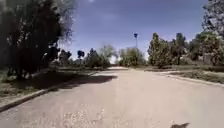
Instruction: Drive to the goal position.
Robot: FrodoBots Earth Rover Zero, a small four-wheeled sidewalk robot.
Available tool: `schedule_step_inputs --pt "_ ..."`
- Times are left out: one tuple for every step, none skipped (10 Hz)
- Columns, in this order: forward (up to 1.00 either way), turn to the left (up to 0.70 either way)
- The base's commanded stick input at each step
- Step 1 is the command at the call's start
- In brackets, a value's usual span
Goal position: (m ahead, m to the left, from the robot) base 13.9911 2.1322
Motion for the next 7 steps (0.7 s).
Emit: schedule_step_inputs --pt "0.70 0.00" --pt "0.70 0.00" --pt "0.70 0.00" --pt "0.70 0.00" --pt "0.70 0.00" --pt "0.70 0.00" --pt "0.70 0.00"
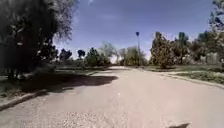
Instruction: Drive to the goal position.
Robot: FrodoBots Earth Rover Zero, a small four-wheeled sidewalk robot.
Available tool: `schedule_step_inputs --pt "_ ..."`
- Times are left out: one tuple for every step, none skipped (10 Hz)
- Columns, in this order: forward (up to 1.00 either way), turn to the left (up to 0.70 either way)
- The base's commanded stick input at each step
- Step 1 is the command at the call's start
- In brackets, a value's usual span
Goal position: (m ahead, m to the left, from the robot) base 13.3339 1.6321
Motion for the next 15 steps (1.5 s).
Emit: schedule_step_inputs --pt "0.70 0.00" --pt "0.70 0.00" --pt "0.70 0.00" --pt "0.70 0.00" --pt "0.70 0.00" --pt "0.70 0.00" --pt "0.70 0.00" --pt "0.70 0.00" --pt "0.70 0.00" --pt "0.70 0.00" --pt "0.70 0.00" --pt "0.70 0.00" --pt "0.70 0.00" --pt "0.70 0.00" --pt "0.70 0.00"
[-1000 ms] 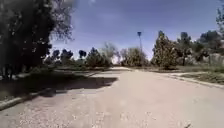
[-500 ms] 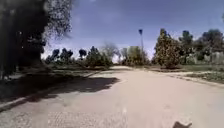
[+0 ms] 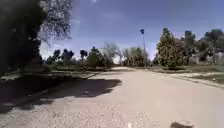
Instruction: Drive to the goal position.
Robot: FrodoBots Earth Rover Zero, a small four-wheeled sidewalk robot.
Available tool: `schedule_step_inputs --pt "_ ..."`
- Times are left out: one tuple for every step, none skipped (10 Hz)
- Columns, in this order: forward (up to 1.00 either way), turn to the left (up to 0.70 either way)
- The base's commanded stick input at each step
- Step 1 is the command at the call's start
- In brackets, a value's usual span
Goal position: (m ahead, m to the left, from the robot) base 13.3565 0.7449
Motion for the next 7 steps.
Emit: schedule_step_inputs --pt "0.70 0.00" --pt "0.70 0.00" --pt "0.70 0.00" --pt "0.70 0.00" --pt "0.70 0.00" --pt "0.70 0.00" --pt "0.70 0.00"
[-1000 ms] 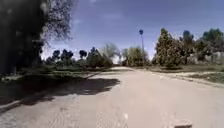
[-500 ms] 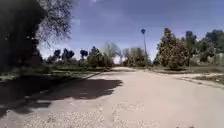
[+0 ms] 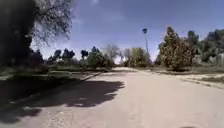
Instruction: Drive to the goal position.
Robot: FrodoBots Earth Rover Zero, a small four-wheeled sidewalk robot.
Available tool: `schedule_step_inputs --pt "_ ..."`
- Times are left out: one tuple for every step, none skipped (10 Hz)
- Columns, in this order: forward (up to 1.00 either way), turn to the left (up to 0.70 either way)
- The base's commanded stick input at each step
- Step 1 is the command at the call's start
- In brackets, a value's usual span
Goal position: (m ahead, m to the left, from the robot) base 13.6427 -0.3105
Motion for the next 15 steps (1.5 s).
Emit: schedule_step_inputs --pt "0.70 0.00" --pt "0.70 0.00" --pt "0.70 0.00" --pt "0.70 0.00" --pt "0.70 0.00" --pt "0.70 0.00" --pt "0.70 0.00" --pt "0.70 0.00" --pt "0.70 0.00" --pt "0.70 0.00" --pt "0.70 0.00" --pt "0.70 0.00" --pt "0.70 0.00" --pt "0.70 0.00" --pt "0.70 0.00"
